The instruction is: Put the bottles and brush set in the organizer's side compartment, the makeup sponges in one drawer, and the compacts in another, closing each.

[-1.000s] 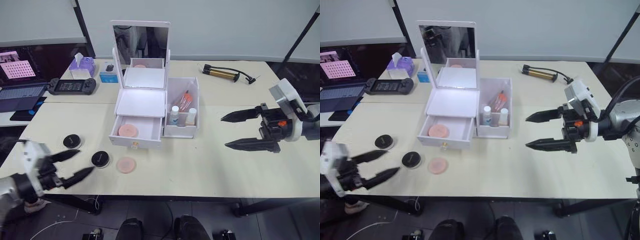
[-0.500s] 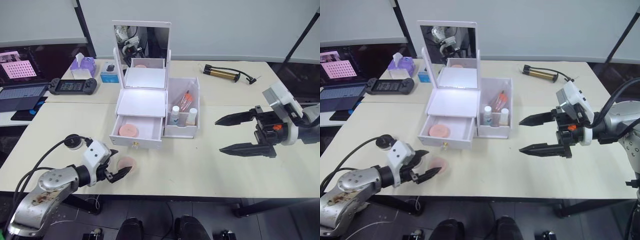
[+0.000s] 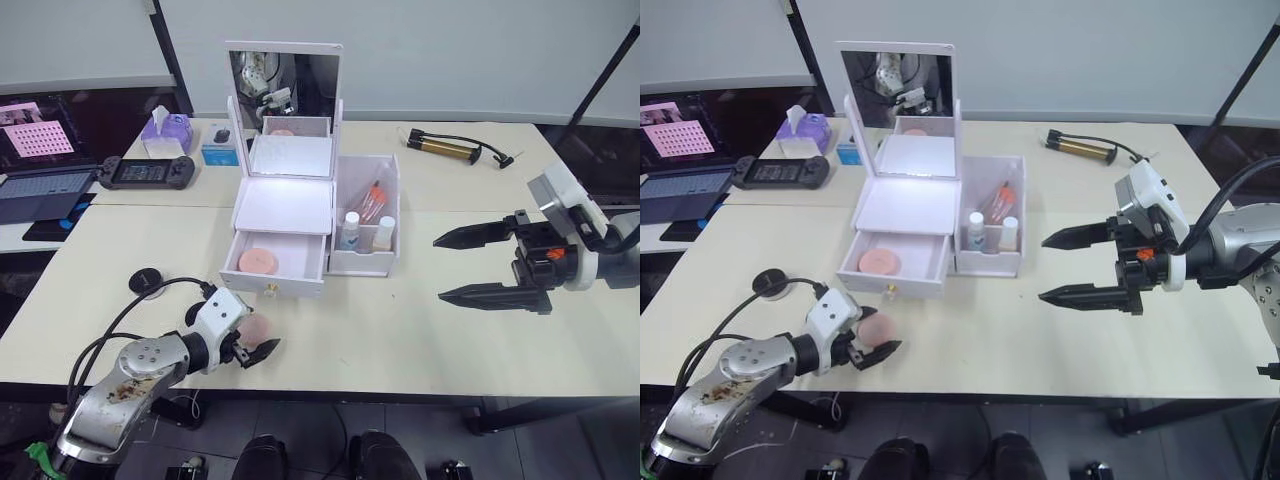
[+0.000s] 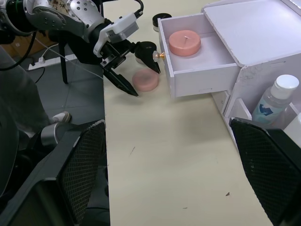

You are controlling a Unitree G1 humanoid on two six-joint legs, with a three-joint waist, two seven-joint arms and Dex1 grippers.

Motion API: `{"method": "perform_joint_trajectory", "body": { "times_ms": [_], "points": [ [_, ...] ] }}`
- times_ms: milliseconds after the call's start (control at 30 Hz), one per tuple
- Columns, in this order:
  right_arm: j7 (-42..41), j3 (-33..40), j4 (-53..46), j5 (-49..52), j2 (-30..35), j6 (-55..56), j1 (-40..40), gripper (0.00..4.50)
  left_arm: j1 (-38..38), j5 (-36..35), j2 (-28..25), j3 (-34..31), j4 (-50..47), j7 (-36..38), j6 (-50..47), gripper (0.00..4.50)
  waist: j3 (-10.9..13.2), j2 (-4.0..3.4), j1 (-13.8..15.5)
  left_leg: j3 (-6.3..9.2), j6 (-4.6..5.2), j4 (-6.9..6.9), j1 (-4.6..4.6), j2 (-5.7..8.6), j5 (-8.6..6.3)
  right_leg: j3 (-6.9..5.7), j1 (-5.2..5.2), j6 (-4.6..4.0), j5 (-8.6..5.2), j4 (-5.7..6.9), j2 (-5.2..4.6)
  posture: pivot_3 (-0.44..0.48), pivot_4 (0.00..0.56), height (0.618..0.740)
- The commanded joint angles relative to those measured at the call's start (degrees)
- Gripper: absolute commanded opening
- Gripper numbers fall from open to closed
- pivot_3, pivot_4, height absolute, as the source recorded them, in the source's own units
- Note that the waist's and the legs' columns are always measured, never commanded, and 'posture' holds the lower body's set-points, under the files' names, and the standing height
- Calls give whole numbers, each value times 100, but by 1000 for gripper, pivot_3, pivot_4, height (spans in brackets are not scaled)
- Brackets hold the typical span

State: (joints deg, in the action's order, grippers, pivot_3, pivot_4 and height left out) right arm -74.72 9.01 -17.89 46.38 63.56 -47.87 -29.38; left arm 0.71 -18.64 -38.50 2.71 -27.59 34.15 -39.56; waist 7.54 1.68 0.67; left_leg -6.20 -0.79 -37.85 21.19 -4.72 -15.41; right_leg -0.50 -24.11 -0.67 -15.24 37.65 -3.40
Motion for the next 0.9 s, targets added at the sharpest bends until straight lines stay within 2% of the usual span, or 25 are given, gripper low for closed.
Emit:
{"method": "perform_joint_trajectory", "body": {
  "times_ms": [33, 267, 367, 467, 500, 600, 700, 767, 900],
  "points": [
    [49, 142, -86, 80, 34, 32, -141, 4500, -98, 1, 153, 41, -143, -243, -348, 4476, 1, 2, 2, 1, 0, 0, 0, 0, 0, 0, 0, 0, 0, 0, 0, 0, 150, 689],
    [74, 118, -59, 50, 12, 61, -162, 4500, 19, -74, 155, 15, -337, -179, -626, 4476, 0, 1, 0, 3, 0, 0, 0, 0, 0, 0, 1, 1, 0, -1, 0, 0, 150, 689],
    [90, 95, -49, 27, -4, 82, -181, 4500, 64, -65, 187, -26, -386, -187, -597, 3901, 0, 1, 0, 3, 0, 0, 0, 0, 0, 0, 1, 0, 0, -1, 0, 0, 150, 689],
    [106, 74, -36, -7, -15, 112, -202, 4500, 135, -153, 158, -93, -513, -118, -632, 3011, 0, 1, 3, 3, 0, 0, 0, 1, 0, -1, 1, 1, 0, -1, -1, 0, 150, 689],
    [105, 67, -25, -15, -19, 125, -211, 4500, 156, -198, 149, -139, -546, -90, -636, 2960, 0, 1, 3, 4, 0, 0, 0, 0, 0, 0, 1, 1, 0, -1, -1, 0, 150, 689],
    [142, 8, 92, -56, -85, 149, -349, 4500, 200, -729, 349, -621, -664, -46, -808, 2960, 1, 1, -1, 4, 0, 0, 0, 0, 0, -1, 1, 0, 0, -1, 0, 0, 150, 689],
    [60, -63, 131, -75, -114, 176, -414, 4500, 381, -1469, 123, -1056, -1033, 536, -920, 2960, 1, 2, -6, 6, 0, 0, 1, 0, 0, -1, -2, 0, 0, 0, 0, 0, 150, 689],
    [47, -60, 145, -16, -185, 172, -466, 4500, 480, -1872, -242, -1521, -1203, 1098, -763, 2960, 1, 2, -10, 6, 0, 0, 2, -1, 0, -2, -3, 0, 0, 1, 0, 0, 150, 689],
    [183, -131, 208, -153, -366, 268, -492, 4500, 275, -2942, -984, -2805, -932, 2015, -840, 2960, 1, 1, -10, 7, -1, 0, 0, -2, 1, -8, -2, -1, -2, 1, 2, 0, 150, 689]
  ]
}}
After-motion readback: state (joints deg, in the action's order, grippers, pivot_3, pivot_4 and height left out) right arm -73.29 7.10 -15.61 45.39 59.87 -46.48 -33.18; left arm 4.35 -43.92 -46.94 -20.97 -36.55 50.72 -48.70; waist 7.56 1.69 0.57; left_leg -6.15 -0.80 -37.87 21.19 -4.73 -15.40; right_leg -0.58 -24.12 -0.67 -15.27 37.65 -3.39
